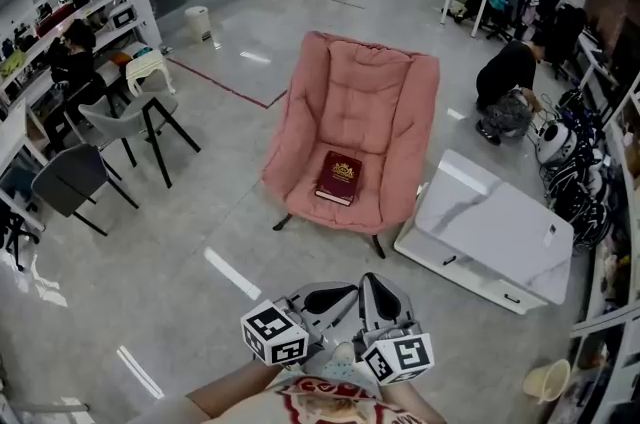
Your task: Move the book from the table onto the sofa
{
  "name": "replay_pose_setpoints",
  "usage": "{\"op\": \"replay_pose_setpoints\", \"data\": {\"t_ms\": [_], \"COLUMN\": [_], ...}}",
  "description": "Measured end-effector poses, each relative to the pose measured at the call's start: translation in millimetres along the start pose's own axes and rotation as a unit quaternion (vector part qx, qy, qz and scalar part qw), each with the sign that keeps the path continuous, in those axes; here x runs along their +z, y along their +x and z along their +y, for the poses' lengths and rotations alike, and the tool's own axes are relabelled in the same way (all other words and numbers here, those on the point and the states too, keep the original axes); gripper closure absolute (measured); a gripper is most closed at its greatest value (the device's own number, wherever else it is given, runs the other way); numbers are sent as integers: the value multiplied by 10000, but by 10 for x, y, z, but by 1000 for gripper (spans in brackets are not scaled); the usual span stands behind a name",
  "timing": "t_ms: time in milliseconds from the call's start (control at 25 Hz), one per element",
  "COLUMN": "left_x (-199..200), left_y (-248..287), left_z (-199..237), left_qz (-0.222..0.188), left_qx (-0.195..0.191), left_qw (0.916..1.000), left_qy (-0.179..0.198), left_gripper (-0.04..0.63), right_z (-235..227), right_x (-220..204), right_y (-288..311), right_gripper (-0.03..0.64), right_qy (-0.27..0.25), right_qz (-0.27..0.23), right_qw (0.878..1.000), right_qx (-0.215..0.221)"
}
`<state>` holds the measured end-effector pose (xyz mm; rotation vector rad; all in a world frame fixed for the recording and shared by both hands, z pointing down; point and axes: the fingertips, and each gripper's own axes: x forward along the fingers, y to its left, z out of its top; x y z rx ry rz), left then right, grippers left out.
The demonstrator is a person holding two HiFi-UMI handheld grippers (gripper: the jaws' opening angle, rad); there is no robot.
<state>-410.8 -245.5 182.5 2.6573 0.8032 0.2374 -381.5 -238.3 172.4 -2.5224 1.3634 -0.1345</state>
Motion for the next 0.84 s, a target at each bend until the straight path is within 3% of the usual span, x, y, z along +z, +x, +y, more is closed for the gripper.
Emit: {"op": "replay_pose_setpoints", "data": {"t_ms": [840], "left_x": [113], "left_y": [60], "left_z": [-19], "left_qz": [-113], "left_qx": [-170], "left_qw": [9998], "left_qy": [21], "left_gripper": [592], "right_z": [-32], "right_x": [135], "right_y": [22], "right_gripper": [617], "right_qy": [-141], "right_qz": [-48], "right_qw": [9998], "right_qx": [-122]}}
